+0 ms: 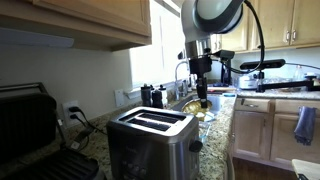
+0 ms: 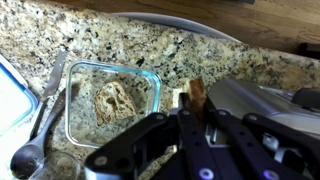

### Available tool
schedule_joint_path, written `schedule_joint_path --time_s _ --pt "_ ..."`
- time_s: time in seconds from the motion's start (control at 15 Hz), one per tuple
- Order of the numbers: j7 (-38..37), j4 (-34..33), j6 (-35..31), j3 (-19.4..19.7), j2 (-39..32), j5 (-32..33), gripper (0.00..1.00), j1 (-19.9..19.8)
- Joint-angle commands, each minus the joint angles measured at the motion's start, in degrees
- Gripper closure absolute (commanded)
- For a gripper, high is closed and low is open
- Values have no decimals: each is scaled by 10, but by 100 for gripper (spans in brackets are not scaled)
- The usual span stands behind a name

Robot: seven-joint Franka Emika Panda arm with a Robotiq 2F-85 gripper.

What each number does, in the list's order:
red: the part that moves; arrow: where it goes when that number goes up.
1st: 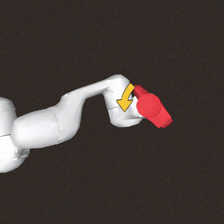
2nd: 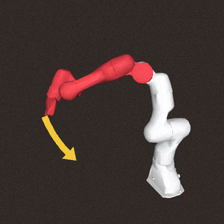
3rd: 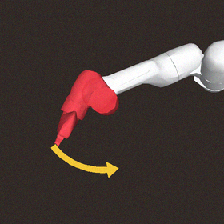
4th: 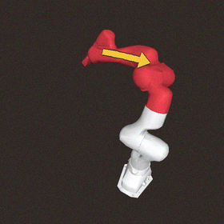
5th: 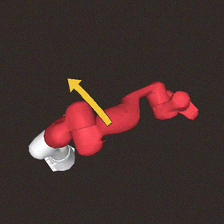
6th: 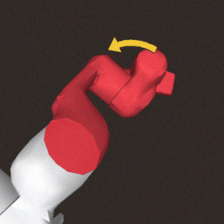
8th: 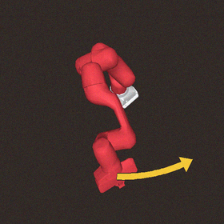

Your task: Put the left slice of bread in the right compartment of the toaster

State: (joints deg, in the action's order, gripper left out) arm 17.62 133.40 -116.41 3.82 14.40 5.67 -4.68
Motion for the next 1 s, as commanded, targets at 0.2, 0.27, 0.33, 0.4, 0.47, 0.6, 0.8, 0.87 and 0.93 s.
schedule_joint_path --time_s 0.2,0.27,0.33,0.4,0.47,0.6,0.8,0.87,0.93 --pt "-25 47 -18 -7 68 14 95 12" --pt "-27 48 -18 -7 71 14 95 13" --pt "-28 47 -19 -7 72 14 95 14" --pt "-31 48 -19 -8 76 15 95 15" --pt "-33 48 -18 -9 78 15 95 16" --pt "-36 49 -18 -10 85 15 95 17" --pt "-39 47 -19 -13 90 15 95 18" --pt "-41 46 -20 -13 90 16 95 18" --pt "-41 44 -21 -14 91 16 95 18"
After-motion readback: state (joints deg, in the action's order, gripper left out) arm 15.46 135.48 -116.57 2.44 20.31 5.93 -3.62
